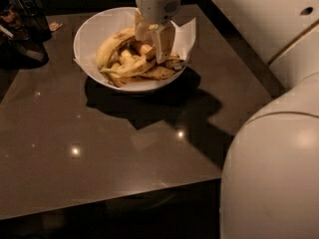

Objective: Pick banana from white bowl

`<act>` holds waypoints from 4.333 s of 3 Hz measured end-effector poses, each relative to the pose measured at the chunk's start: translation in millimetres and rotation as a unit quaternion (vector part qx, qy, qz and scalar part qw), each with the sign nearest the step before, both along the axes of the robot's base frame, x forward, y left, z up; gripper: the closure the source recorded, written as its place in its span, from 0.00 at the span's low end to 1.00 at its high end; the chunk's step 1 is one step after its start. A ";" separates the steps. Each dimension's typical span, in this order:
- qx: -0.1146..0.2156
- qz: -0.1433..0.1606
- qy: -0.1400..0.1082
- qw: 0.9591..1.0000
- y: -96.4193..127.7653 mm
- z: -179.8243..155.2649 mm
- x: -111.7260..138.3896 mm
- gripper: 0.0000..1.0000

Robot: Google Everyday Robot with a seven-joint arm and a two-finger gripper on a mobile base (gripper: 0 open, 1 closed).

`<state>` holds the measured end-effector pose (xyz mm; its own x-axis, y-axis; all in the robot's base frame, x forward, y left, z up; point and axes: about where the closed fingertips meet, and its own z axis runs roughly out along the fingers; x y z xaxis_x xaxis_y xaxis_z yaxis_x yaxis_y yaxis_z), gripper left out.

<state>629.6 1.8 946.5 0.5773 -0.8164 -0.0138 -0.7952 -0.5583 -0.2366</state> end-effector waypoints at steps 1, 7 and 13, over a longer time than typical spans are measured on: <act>-0.008 0.005 0.006 1.000 1.8 -8.4 0.4 0.40; -0.034 0.027 0.016 0.999 -11.3 -30.3 19.6 0.39; 0.039 -0.037 -0.004 0.999 -20.6 -1.3 8.0 1.00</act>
Offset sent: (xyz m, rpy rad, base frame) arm -0.0190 -0.0151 -0.0213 -0.0971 0.0931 0.0341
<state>637.7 -18.8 945.2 0.5158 -0.8534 -0.0750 -0.8314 -0.4775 -0.2844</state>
